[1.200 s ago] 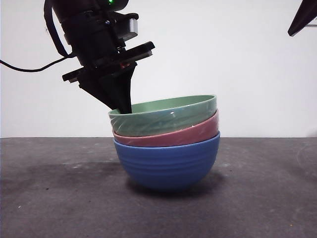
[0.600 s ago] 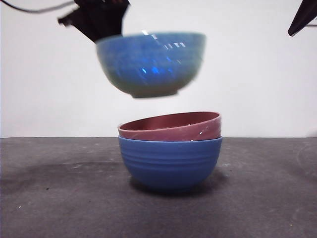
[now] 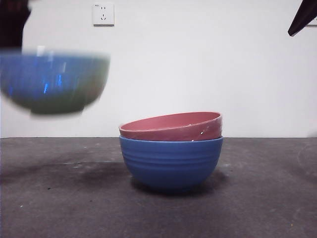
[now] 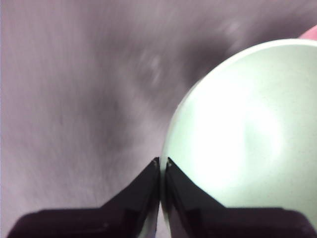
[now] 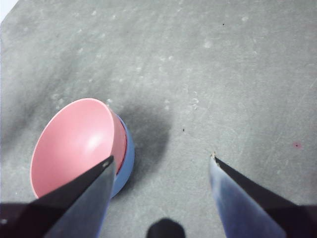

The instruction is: Pick up the green bowl on the top,put the green bowl on the left,pick up the red bowl in the middle,put the red bowl on the right

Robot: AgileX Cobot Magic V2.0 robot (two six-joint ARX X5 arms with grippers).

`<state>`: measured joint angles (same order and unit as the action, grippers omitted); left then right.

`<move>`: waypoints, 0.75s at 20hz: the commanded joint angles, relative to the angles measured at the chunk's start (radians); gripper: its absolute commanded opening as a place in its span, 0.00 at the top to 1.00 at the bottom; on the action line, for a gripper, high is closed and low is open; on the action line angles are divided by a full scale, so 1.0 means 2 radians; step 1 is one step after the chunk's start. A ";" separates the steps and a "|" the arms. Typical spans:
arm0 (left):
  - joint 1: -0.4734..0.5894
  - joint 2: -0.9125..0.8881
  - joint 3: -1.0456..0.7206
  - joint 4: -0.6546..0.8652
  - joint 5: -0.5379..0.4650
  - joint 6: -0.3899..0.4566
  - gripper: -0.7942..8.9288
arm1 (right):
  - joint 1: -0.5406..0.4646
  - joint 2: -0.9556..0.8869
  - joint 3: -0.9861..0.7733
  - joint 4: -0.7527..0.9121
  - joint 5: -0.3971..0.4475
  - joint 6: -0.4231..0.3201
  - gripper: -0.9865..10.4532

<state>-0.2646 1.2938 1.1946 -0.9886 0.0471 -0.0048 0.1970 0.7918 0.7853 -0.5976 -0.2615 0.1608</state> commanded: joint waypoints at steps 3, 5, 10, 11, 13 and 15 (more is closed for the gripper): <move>0.009 0.021 -0.090 0.112 0.004 -0.024 0.93 | 0.001 0.000 0.002 0.003 0.000 0.003 0.64; 0.009 0.037 -0.106 0.144 0.003 -0.024 0.93 | 0.001 0.000 0.002 0.003 -0.001 0.003 0.64; 0.009 0.092 -0.107 0.170 0.003 -0.024 0.93 | 0.001 0.000 0.002 0.002 -0.001 0.003 0.64; 0.009 0.098 -0.107 0.172 0.003 -0.023 0.93 | 0.001 0.000 0.002 0.002 -0.002 0.003 0.64; 0.009 0.098 -0.107 0.173 0.003 -0.022 0.91 | 0.004 0.000 0.002 0.002 -0.002 0.003 0.64; 0.009 0.098 -0.107 0.171 0.001 -0.022 0.72 | 0.011 0.004 0.002 0.006 -0.011 0.003 0.64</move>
<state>-0.2485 1.4837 0.9871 -0.6491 0.0509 -0.0460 0.2165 0.7959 0.7853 -0.5934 -0.2794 0.1612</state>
